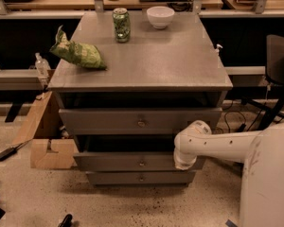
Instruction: Open middle drawer
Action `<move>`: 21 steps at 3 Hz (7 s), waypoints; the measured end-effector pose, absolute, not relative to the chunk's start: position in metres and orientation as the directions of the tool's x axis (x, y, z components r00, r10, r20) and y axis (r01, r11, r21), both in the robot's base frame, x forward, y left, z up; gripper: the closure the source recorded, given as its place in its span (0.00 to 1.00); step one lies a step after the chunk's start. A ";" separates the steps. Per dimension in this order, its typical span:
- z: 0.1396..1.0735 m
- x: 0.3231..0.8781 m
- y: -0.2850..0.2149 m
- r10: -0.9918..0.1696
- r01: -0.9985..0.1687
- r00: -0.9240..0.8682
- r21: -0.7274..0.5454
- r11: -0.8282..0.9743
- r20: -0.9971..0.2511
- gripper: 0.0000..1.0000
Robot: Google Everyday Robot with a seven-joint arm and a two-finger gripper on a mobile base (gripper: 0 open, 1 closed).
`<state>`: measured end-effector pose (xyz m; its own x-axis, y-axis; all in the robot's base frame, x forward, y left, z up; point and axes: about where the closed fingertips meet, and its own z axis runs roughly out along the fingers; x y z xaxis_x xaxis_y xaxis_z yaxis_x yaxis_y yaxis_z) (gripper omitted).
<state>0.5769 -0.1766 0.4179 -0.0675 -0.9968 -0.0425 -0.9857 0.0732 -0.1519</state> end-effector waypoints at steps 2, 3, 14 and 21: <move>0.418 0.577 -0.177 -0.997 -0.986 -0.068 -0.152 0.073 -0.043 1.00; 0.418 0.577 -0.177 -0.997 -0.986 -0.067 -0.152 0.073 -0.043 1.00; 0.419 0.543 -0.181 -0.992 -0.990 -0.120 -0.084 0.116 0.042 1.00; 0.420 0.543 -0.181 -0.992 -0.990 -0.120 -0.083 0.116 0.043 0.00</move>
Offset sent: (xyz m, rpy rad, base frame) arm -0.2470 -0.0326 0.0074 -0.1644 0.2617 -0.3857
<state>0.5429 -0.1812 0.4198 -0.1198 -0.9919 0.0427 -0.9898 0.1159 -0.0827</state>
